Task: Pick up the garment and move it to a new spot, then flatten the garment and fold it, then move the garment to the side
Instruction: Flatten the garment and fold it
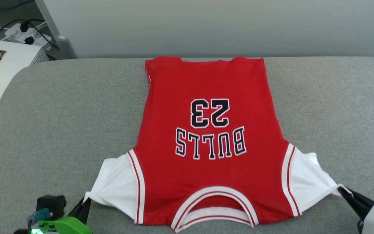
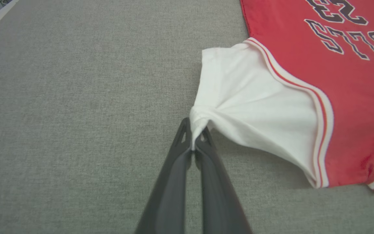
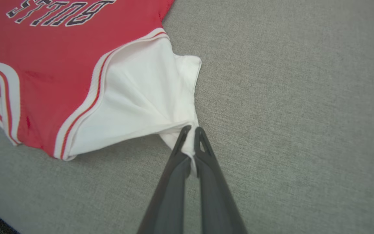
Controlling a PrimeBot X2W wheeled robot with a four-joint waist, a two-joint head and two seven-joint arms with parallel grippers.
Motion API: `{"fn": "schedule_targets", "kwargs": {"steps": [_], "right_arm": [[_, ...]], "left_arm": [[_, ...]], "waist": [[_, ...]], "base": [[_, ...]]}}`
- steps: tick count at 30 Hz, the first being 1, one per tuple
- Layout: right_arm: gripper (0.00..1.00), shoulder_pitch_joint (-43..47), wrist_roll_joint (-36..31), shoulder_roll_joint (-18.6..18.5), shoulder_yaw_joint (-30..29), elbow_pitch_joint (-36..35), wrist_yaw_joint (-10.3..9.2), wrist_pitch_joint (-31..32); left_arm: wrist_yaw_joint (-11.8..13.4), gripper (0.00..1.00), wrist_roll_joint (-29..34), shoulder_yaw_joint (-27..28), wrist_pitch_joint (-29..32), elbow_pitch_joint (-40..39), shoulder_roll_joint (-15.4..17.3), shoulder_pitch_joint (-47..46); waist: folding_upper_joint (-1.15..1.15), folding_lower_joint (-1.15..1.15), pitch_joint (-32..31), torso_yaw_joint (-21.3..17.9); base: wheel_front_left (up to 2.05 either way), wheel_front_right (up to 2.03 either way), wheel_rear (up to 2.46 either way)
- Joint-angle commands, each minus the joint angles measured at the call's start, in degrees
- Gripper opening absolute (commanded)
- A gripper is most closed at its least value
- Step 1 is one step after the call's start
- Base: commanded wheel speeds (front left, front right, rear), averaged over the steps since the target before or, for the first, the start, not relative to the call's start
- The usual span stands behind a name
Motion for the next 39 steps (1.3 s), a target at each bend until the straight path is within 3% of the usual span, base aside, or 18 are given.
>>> {"fn": "schedule_targets", "kwargs": {"steps": [1,10,11,12,13,22,23,27,30,33,36,39], "right_arm": [[0.00,2.6,0.5,-0.2,-0.9,-0.3,-0.05,-0.4],[0.00,10.8,0.1,1.1,-6.8,-2.6,-0.05,3.9],[0.21,11.0,-0.4,1.4,-7.6,-2.8,-0.05,4.6],[0.56,11.0,-0.9,1.5,-8.1,-3.2,-0.05,5.4],[1.00,10.9,-1.7,1.5,-8.9,-3.7,-0.05,6.1],[1.00,4.4,-5.8,-3.4,-23.3,-12.2,-0.05,9.8],[1.00,-0.5,-8.0,-5.0,-29.5,-15.9,-0.05,12.2],[1.00,-8.8,-10.0,-4.9,-34.5,-19.2,-0.05,19.5],[1.00,-15.5,-10.0,-4.7,-34.8,-20.6,-0.05,29.0],[1.00,-23.4,-8.6,-3.9,-33.8,-19.5,-0.05,42.8],[1.00,-32.1,-7.8,-2.4,-33.4,-15.5,-0.05,56.9],[1.00,-39.9,-9.4,-0.3,-33.6,-10.9,-0.05,66.8]], "left_arm": [[0.7,0.00,0.6,0.5,-0.3,-0.1,-0.1,1.9],[1.7,0.00,3.4,3.6,-0.3,-2.7,-1.4,5.3],[1.8,0.00,4.0,3.7,-0.3,-3.1,-1.6,5.1],[2.0,0.00,4.4,3.7,-0.3,-3.3,-1.7,5.0],[2.1,0.00,4.9,3.6,-0.3,-3.7,-1.9,4.7],[4.5,0.00,9.6,5.0,-0.3,-8.6,-3.0,0.9],[5.4,0.00,11.6,6.1,-0.3,-11.0,-3.3,-0.4],[6.3,0.00,14.2,7.3,-0.3,-13.8,-4.5,-2.3],[6.5,0.00,16.0,7.8,-0.3,-15.6,-5.6,-3.5],[6.5,0.00,18.1,8.3,-0.3,-17.1,-7.1,-4.9],[6.1,0.00,20.2,8.5,-0.3,-18.4,-8.6,-6.5],[5.7,0.00,22.0,8.8,-0.3,-19.1,-10.2,-8.0]], "waist": [[0.00,0.01,-0.4,0.1],[0.00,0.01,0.0,0.5],[0.00,0.01,0.1,0.6],[0.00,0.01,0.3,0.6],[0.00,0.01,0.5,0.7],[0.00,0.01,5.3,2.4],[0.00,0.01,8.0,3.7],[0.00,0.01,11.9,5.9],[0.00,0.01,15.0,7.7],[0.00,0.01,18.6,9.7],[0.00,0.01,22.4,11.8],[0.00,0.01,25.6,13.9]], "base": [[0.00,0.00,0.00],[0.00,0.00,0.00],[0.00,0.00,0.00],[0.00,0.00,0.00],[0.00,0.00,0.00],[0.00,0.00,0.00],[0.00,0.00,0.00],[0.00,0.00,0.00],[0.00,0.00,0.00],[0.00,0.00,0.00],[0.00,0.00,0.00],[0.00,0.00,0.00]]}}
